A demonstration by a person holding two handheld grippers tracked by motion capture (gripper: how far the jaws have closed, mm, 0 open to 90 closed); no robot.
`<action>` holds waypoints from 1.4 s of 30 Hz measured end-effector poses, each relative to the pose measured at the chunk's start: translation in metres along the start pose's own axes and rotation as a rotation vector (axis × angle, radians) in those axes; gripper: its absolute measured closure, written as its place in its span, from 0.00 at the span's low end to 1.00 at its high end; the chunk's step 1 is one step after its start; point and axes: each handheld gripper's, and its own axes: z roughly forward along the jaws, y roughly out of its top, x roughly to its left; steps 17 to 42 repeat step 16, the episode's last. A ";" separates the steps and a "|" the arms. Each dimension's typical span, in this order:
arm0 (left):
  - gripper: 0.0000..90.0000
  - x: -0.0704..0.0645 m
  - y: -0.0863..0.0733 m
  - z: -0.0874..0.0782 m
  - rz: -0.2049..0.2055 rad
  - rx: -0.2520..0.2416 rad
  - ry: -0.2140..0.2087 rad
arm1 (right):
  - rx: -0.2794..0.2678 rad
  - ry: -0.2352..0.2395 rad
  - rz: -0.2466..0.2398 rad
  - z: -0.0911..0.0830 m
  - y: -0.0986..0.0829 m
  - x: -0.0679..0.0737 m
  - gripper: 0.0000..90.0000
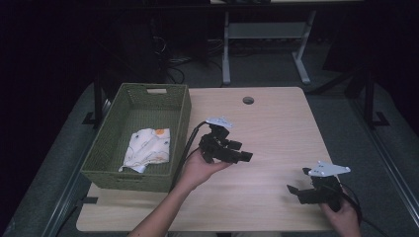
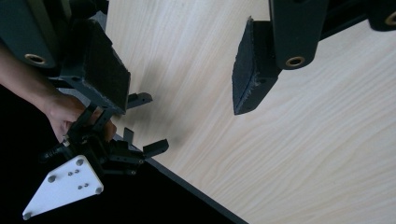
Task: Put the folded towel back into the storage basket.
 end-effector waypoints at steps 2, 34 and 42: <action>0.41 -0.002 -0.004 0.001 -0.003 -0.006 -0.001 | 0.001 0.000 0.001 0.000 0.000 0.001 0.15; 0.39 -0.009 -0.028 0.008 0.010 0.011 0.007 | 0.003 0.003 -0.003 0.001 0.000 0.002 0.15; 0.39 -0.009 -0.028 0.008 0.010 0.011 0.007 | 0.003 0.003 -0.003 0.001 0.000 0.002 0.15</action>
